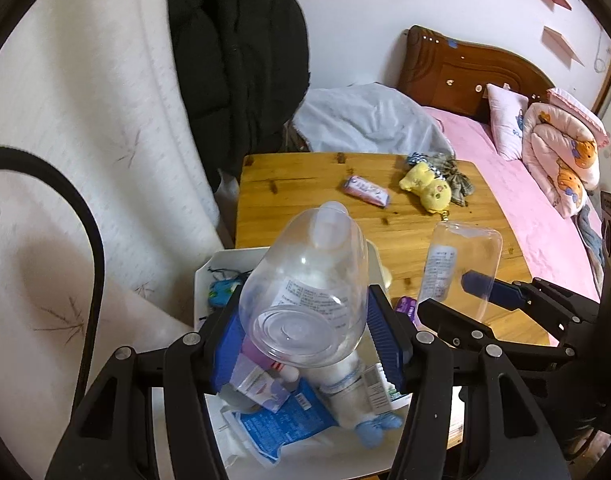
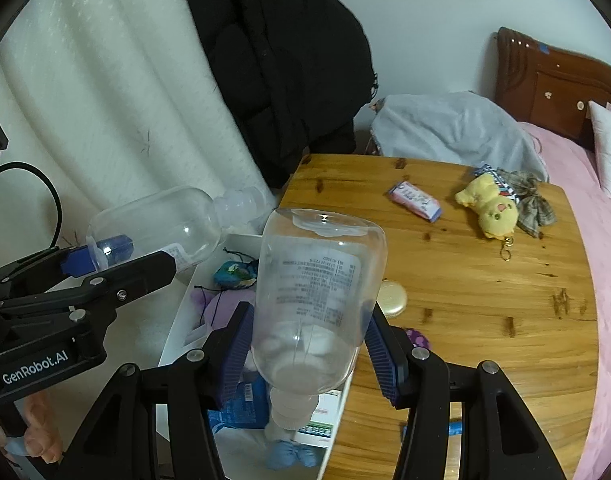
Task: Organize objects
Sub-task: 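Carry both clear bottles toward the tray with both tools, then open both tools to drop the bottles into the white tray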
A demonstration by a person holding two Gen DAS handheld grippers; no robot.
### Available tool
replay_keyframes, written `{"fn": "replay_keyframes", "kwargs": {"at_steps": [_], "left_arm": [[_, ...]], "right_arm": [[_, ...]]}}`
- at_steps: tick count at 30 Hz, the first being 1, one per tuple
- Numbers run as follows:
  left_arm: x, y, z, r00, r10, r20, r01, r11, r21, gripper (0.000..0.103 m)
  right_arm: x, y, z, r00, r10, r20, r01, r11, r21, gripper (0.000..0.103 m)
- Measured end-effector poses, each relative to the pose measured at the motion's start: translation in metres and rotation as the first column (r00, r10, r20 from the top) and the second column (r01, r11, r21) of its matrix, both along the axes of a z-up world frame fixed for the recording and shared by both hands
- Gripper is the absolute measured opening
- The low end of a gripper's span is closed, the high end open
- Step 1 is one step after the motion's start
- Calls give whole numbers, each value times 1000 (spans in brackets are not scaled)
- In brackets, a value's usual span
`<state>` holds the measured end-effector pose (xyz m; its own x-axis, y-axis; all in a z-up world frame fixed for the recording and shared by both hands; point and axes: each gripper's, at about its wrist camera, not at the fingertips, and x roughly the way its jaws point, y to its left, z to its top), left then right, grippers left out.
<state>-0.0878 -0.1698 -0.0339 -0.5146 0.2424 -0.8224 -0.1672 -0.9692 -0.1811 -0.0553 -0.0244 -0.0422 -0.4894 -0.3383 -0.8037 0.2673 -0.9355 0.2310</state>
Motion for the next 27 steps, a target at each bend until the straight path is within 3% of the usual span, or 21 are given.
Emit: {"fn": "replay_keyframes", "kwargs": {"at_steps": [18,22,27], "left_arm": [[-5,-17,-29,997,16,80,-20,999,46,62],[-7,-17,-32,994,18,104,-23,999,48,62],[-7,-21,-37,990,44,135,-51,997,55,64]], "right_arm": [[-19,-30,-40,995,19,99,-25,998,64,59],[-18,-36,-43,995,35,93,-43,995,89,73],[-14,-42,-44,996,50,79,-60,990,126,74]]}}
